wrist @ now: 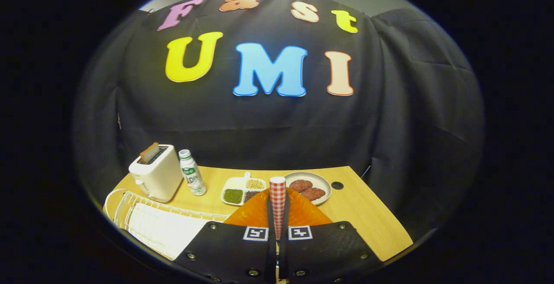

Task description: Take the plate from the dish rack, then take the spoon from the basket and place it into the plate.

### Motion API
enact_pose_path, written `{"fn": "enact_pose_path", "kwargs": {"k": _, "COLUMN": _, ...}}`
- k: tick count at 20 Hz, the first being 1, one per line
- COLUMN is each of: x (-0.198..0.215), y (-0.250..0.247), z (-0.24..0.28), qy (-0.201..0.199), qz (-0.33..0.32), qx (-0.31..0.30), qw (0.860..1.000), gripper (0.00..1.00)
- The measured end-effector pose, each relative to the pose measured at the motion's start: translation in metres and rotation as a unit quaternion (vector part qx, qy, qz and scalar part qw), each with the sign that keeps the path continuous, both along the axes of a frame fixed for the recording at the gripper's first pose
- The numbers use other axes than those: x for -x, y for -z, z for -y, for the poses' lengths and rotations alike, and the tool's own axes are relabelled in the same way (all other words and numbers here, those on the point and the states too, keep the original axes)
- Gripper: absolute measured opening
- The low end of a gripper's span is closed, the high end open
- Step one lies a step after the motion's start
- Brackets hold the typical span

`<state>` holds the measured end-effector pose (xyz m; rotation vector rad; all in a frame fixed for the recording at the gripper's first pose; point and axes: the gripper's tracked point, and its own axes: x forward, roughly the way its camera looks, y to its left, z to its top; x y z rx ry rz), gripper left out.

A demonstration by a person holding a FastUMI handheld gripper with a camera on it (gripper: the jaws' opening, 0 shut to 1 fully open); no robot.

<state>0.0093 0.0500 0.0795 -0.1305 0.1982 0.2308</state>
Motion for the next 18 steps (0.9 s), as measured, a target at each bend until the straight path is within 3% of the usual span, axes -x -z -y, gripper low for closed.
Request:
{"fn": "enact_pose_path", "kwargs": {"k": 10, "x": 0.134, "y": 0.047, "z": -0.127, "qy": -0.163, "qz": -0.039, "qx": 0.034, "qw": 0.985, "gripper": 0.03}}
{"fn": "enact_pose_path", "kwargs": {"k": 18, "x": 0.187, "y": 0.124, "z": -0.135, "qy": -0.205, "qz": -0.095, "qx": 0.063, "qw": 0.972, "gripper": 0.03}}
